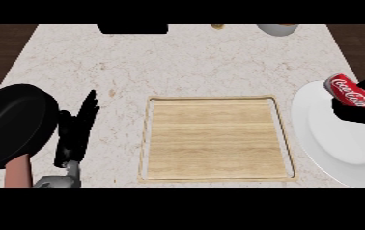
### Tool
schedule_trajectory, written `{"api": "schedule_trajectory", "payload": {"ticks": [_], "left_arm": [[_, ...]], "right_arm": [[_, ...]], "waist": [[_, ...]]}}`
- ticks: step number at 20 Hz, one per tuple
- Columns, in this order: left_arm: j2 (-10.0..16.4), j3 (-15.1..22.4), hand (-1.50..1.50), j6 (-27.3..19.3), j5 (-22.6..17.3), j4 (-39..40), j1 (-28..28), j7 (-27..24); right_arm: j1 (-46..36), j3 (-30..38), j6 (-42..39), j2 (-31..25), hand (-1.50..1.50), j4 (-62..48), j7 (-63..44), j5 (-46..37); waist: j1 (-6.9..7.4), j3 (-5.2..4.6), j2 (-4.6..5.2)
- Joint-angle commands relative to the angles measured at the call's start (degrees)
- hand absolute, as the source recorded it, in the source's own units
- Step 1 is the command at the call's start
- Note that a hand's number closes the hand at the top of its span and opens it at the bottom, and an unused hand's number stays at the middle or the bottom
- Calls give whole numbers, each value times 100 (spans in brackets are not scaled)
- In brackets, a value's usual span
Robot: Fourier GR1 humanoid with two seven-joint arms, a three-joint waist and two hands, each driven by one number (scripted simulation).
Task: Pick the can from the tray and place it in the plate
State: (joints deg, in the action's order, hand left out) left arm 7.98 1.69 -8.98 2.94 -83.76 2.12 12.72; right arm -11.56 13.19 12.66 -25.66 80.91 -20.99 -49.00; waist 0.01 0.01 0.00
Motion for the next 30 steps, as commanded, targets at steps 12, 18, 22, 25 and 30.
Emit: {"api": "schedule_trajectory", "payload": {"ticks": [12, 18, 22, 25, 30], "left_arm": [[-100, 48, 0, 78, 68, -82, 1, 37], [8, -127, 0, 115, 105, 178, 218, 36], [-43, -157, 0, 99, 10, 32, -164, -147], [61, -250, 0, 119, 0, 27, -60, -91], [-241, 68, 0, -13, 186, -116, -185, -72]], "right_arm": [[-432, 429, -1410, -597, -150, -3141, 1552, 933], [-403, 700, -1711, -630, -150, -2756, 2724, 1649], [-618, 1509, -1717, -330, -150, -2209, 3228, 2811], [-480, 2141, -1880, -205, -150, -2344, 3563, 3601], [141, 2612, -2626, -319, -150, -2733, 4337, 4326]], "waist": [[65, 6, 22], [0, 3, 6], [-85, 2, -55], [-101, 8, -34], [-46, 5, -4]]}}
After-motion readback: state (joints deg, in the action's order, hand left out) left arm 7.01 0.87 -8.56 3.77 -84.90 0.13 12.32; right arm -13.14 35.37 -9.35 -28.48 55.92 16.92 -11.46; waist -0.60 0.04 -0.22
